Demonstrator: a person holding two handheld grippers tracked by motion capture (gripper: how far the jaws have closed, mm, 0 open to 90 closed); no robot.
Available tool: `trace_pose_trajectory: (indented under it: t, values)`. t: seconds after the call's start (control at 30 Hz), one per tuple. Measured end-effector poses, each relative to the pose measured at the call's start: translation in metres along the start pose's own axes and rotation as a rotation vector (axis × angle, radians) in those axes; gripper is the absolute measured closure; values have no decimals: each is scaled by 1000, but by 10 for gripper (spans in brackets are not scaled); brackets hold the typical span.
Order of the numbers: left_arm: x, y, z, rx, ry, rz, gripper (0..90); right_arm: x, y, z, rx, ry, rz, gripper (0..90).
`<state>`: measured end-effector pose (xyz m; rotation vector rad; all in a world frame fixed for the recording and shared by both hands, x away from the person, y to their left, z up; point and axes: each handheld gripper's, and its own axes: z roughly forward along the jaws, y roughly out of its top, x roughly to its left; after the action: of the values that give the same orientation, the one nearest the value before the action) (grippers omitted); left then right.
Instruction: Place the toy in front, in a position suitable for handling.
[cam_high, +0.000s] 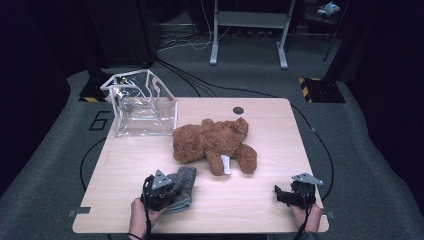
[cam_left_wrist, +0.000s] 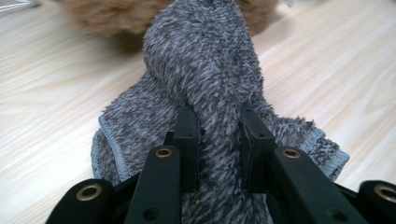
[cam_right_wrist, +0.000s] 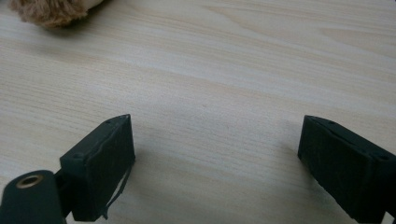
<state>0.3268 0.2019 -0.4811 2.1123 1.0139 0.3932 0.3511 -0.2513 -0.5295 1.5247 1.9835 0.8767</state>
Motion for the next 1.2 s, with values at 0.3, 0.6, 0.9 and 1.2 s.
trace_pose_trajectory:
  t: [0.3, 0.6, 0.9, 1.2]
  values:
    - [-31, 11, 24, 14, -73, 57, 721, 0, 0, 0, -1, -1, 3, 101]
    - [-60, 22, 53, 46, -147, 97, 710, 0, 0, 0, -1, -3, 3, 101]
    - [-68, 27, 64, 96, -134, 105, 439, 0, 0, 0, 1, -8, 12, 102]
    - [-39, 23, 33, 63, -62, 51, 161, 0, 0, 0, 2, -12, 12, 101]
